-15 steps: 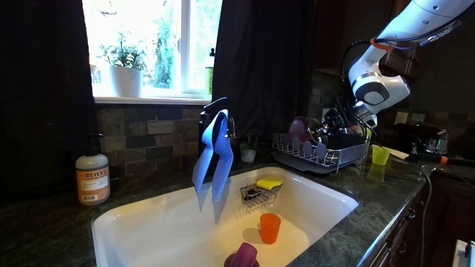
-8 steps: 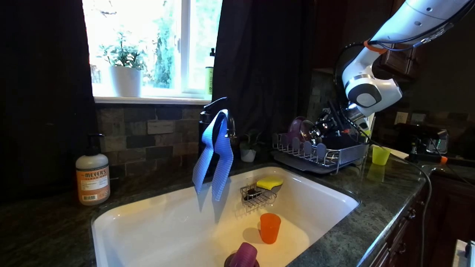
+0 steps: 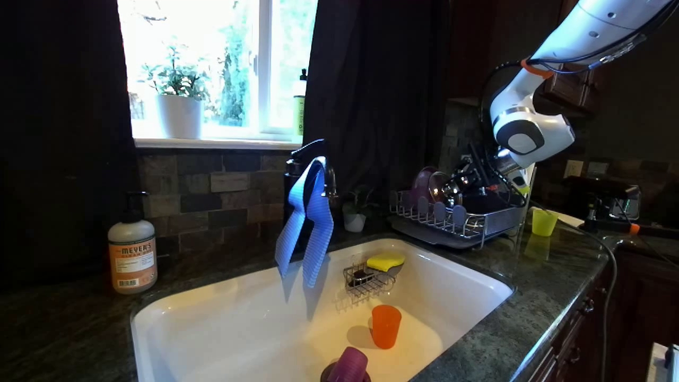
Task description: Put the lid in the first line of the plate rack
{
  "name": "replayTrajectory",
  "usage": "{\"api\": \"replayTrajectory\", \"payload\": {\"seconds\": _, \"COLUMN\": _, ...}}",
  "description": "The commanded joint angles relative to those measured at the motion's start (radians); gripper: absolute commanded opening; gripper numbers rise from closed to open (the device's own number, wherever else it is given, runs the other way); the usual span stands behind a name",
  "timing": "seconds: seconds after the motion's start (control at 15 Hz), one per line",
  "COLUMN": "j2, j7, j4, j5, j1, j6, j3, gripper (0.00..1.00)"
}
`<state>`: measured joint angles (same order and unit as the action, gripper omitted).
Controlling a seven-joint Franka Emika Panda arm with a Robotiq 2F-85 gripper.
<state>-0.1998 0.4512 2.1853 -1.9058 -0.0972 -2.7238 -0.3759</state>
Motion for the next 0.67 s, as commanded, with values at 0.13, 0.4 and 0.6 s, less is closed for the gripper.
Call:
{"api": "replayTrajectory", "payload": {"seconds": 0.13, "j2": 0.029, "j7": 0.024, "j4": 0.026, "j5": 0.001, "j1": -0.02, "j6": 0.069, "j3": -0.01, "gripper": 0.24}}
{"api": "replayTrajectory", "payload": {"seconds": 0.4, "j2": 0.107, "j7": 0.011, "j4": 0.089, "j5": 0.043, "j1": -0.019, "j6": 0.055, "j3": -0.015, "gripper": 0.24}}
{"api": "replayTrajectory", "payload": {"seconds": 0.6, "j2": 0.175, "j7": 0.076, "j4": 0.125, "j5": -0.001, "j1": -0.023, "j6": 0.063, "j3": -0.027, "gripper": 0.24}}
